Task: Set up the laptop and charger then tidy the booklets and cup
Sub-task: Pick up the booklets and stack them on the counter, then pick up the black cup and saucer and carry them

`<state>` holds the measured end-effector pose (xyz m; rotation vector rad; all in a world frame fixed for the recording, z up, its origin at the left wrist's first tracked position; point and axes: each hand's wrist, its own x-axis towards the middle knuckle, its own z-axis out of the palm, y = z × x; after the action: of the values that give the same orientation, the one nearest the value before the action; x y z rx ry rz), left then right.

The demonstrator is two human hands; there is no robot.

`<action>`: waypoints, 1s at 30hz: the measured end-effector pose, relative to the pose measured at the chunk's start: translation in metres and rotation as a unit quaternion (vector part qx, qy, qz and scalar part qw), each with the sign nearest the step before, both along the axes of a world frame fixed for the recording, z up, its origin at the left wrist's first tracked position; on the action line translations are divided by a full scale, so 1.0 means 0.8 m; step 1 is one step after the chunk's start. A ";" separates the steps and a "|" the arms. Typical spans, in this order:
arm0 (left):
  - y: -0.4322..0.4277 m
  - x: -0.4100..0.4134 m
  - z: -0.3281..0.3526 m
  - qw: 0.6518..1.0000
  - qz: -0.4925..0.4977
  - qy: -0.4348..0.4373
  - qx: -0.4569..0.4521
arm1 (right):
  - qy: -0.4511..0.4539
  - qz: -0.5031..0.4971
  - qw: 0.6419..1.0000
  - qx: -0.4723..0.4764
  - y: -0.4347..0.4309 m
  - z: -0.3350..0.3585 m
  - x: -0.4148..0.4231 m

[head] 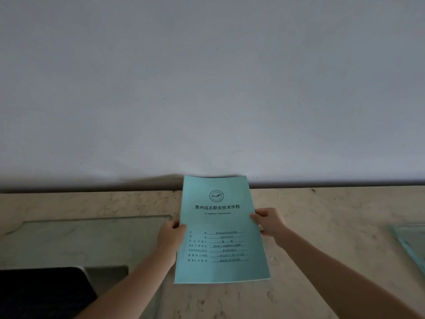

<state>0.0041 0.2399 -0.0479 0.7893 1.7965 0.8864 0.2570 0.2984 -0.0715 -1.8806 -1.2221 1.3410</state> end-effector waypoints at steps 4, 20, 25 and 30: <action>-0.016 0.013 0.007 0.999 -0.025 -0.025 -0.003 | -0.010 -0.024 0.999 0.038 -0.017 0.002 -0.008; -0.071 0.028 0.094 0.951 -0.183 0.173 0.179 | -0.184 0.126 0.960 0.167 -0.080 0.107 -0.026; -0.119 0.034 0.141 0.887 -0.285 0.238 0.273 | -0.203 0.129 0.942 0.235 -0.148 0.155 -0.002; -0.208 0.064 0.169 0.864 -0.336 0.241 0.289 | -0.210 0.110 0.939 0.251 -0.262 0.190 0.031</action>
<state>0.0551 0.0735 0.0871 2.0294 1.4486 0.7786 0.2814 0.0885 0.0806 -1.7269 -1.8300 0.6316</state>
